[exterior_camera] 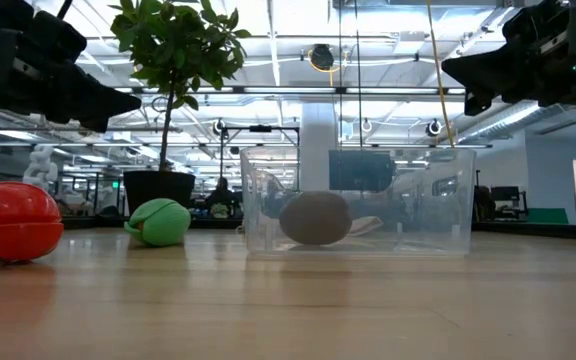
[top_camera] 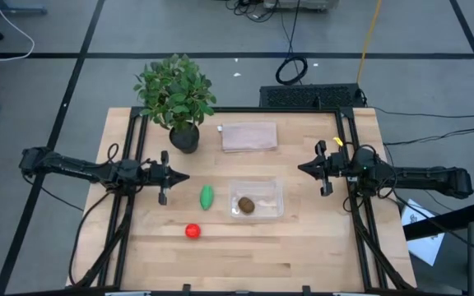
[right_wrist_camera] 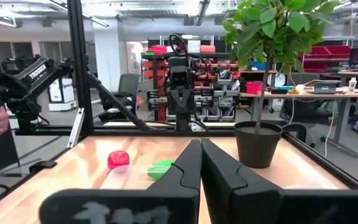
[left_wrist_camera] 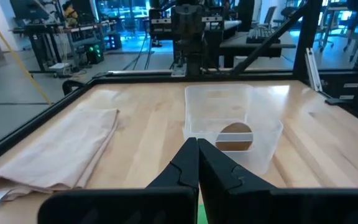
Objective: Pick and placing Produce into tupperware
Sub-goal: Put the red tomato into the transparent bin, then put the green corn into the transparent bin
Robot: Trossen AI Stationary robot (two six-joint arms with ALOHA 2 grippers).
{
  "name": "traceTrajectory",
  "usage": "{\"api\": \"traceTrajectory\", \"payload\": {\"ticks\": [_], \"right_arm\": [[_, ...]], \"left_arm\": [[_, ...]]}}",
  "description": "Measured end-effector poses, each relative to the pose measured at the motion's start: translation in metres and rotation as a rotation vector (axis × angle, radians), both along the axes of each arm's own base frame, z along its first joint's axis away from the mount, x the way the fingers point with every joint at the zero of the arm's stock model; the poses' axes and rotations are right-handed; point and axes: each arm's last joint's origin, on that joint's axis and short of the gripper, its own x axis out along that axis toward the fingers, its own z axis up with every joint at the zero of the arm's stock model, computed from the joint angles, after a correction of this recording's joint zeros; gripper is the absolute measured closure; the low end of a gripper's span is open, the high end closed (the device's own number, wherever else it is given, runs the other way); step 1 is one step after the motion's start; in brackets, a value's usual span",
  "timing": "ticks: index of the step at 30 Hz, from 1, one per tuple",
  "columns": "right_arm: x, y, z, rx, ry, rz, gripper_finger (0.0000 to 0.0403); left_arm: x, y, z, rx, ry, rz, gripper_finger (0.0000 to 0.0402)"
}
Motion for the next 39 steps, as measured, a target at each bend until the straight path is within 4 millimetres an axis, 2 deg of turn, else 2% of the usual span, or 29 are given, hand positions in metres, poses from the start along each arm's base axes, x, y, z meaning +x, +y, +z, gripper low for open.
{"api": "traceTrajectory", "payload": {"ticks": [7,10,15,18,21,25,33,39], "right_arm": [[0.000,0.000,0.000,0.000,0.001,0.000,0.0403],[0.000,0.000,0.000,0.000,0.001,0.000,0.0403],[0.000,0.000,0.000,0.000,0.001,0.000,0.0403],[0.000,0.000,0.000,0.000,0.001,0.000,0.0403],[0.000,0.000,-0.001,0.002,0.009,0.000,0.0403],[0.000,0.000,-0.001,0.002,0.011,0.000,0.0403],[0.000,0.000,-0.001,0.002,0.011,0.000,0.0403],[0.000,0.000,-0.001,0.002,0.010,0.000,0.0403]], "left_arm": [[0.000,0.001,0.001,-0.068,0.012,0.043,0.0401],[0.002,0.002,0.007,-0.079,0.026,0.069,0.0401],[0.005,0.001,0.041,-0.077,-0.051,0.053,0.0401],[0.007,0.001,0.059,-0.048,-0.035,0.061,0.0394],[0.008,0.002,0.069,-0.036,0.002,0.093,0.0369],[0.011,0.002,0.077,-0.049,0.026,0.118,0.0315],[0.018,0.001,0.072,-0.076,0.062,0.107,0.0206],[0.022,0.000,0.075,-0.162,0.041,0.096,0.0159]]}}
